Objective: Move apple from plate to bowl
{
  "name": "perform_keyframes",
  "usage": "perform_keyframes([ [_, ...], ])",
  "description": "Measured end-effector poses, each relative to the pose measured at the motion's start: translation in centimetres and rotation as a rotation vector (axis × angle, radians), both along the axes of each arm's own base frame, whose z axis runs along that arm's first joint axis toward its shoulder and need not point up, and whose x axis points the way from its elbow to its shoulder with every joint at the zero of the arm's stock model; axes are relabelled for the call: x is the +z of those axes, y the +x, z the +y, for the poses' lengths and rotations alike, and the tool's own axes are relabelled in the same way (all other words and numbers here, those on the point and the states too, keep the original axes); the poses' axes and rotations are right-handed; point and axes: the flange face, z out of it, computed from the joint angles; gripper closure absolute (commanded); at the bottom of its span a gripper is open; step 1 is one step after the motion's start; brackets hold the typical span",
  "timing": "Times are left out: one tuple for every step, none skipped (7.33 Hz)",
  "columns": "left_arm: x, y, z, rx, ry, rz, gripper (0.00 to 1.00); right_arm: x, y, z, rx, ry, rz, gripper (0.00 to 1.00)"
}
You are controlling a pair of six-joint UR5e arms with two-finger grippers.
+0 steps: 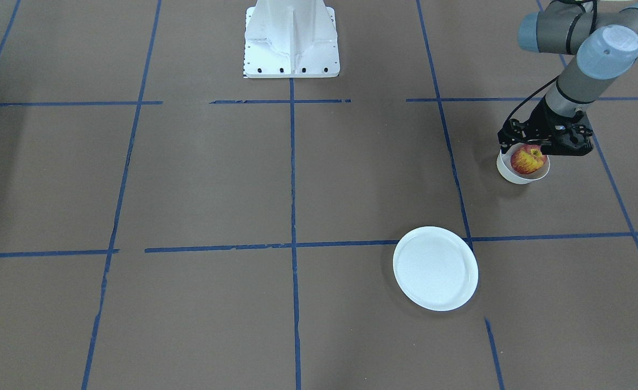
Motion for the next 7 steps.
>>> perform_keyframes([
  [-1.0,-2.4,-1.1,-0.007,0.028,-0.013,0.00,0.0,0.0,0.0,0.000,-0.001,0.000,0.00],
  [-1.8,-5.5,-2.8,0.013,0.079,-0.042,0.00,0.0,0.0,0.0,0.000,-0.001,0.000,0.00],
  [-2.3,-9.2,-4.5,0.036,0.124,-0.071,0.00,0.0,0.0,0.0,0.000,0.000,0.000,0.00],
  [-2.2,-13.1,-5.6,0.053,0.158,-0.080,0.00,0.0,0.0,0.0,0.000,0.000,0.000,0.00],
  [-1.5,-17.1,-6.4,0.051,0.178,-0.077,0.00,0.0,0.0,0.0,0.000,0.000,0.000,0.00],
  [0.7,-21.4,-7.0,0.032,0.165,-0.064,0.00,0.0,0.0,0.0,0.001,0.000,0.000,0.00],
  [4.3,-24.9,-7.3,0.034,0.134,-0.031,0.00,0.0,0.0,0.0,0.001,0.000,0.000,0.00],
])
